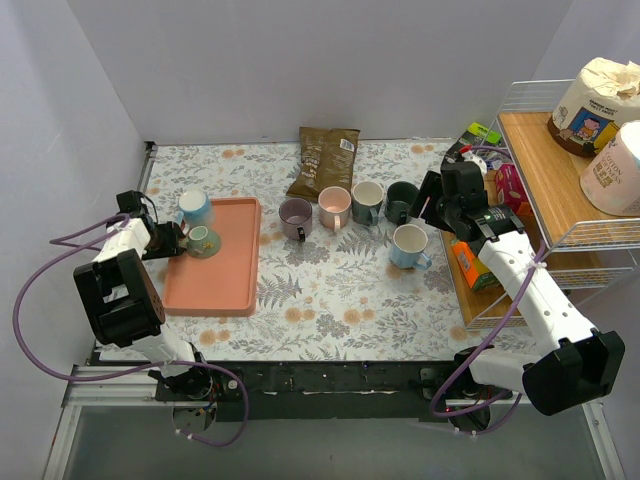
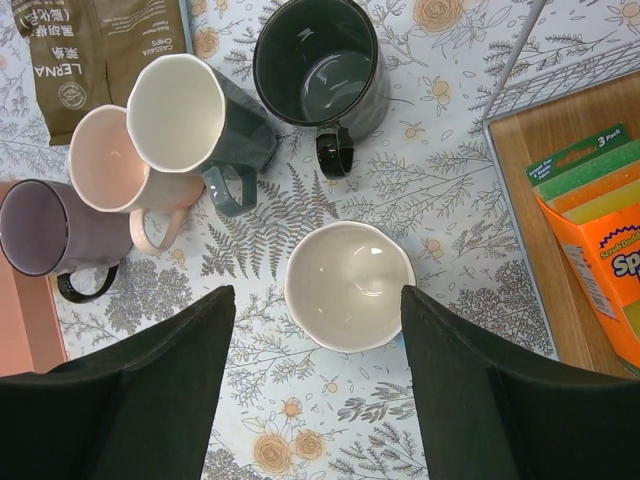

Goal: Turn the mug right side up

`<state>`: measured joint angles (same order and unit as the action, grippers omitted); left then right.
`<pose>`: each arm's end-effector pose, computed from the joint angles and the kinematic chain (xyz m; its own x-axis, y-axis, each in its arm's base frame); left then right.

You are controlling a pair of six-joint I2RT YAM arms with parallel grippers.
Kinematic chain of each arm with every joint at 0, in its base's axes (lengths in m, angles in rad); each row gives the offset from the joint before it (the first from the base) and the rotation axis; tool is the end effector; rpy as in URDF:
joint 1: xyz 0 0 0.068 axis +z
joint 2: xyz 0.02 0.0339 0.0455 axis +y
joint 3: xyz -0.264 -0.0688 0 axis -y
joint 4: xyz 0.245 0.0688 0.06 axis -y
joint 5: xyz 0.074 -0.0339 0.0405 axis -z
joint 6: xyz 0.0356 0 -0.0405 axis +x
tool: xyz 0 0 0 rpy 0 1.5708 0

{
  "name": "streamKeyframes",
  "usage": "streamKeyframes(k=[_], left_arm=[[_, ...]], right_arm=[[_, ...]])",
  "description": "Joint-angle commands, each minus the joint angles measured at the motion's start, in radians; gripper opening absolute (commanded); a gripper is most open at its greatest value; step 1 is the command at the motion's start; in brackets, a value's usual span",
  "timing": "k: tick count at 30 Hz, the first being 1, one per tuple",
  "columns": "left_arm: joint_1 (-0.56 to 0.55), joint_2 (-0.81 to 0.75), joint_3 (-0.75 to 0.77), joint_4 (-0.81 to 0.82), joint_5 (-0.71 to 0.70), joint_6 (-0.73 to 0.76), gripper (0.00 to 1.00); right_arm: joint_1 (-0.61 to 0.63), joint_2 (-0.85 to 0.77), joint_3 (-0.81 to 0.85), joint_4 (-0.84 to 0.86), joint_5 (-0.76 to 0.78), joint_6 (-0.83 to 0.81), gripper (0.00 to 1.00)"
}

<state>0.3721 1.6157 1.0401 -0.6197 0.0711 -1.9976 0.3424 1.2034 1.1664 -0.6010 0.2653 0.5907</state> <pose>0.2899 0.1104 0.1923 0.6668 -0.7145 0.2120 -0.6488 -0.6965 -0.3065 0.2474 0.0783 0.3462 -0.5359 0.3796 -0.7541 0.2081 0.9251 0.3177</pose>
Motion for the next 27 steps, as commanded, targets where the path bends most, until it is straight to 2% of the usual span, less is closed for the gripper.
streamKeyframes(k=[1,9,14,15,23,27], left_arm=[[0.007,-0.007,0.035,0.001,0.015,-0.107,0.34],[0.007,0.015,0.046,0.012,0.029,-0.099,0.24],[0.007,0.027,0.046,0.020,0.047,-0.079,0.02],[0.008,0.029,0.046,0.020,0.048,-0.075,0.00],[-0.005,-0.026,0.046,0.021,0.094,0.022,0.00],[-0.021,-0.071,0.026,0.109,0.266,0.149,0.00]], right_arm=[[-0.014,-0.027,0.001,0.061,0.009,0.008,0.73],[-0.017,-0.019,-0.002,0.064,0.005,0.006,0.73],[-0.020,-0.016,0.004,0.067,-0.005,0.000,0.72],[-0.020,-0.016,0.006,0.067,-0.009,-0.002,0.72],[-0.022,-0.007,0.036,0.078,-0.093,-0.023,0.73],[-0.022,-0.013,0.039,0.124,-0.245,-0.046,0.76]])
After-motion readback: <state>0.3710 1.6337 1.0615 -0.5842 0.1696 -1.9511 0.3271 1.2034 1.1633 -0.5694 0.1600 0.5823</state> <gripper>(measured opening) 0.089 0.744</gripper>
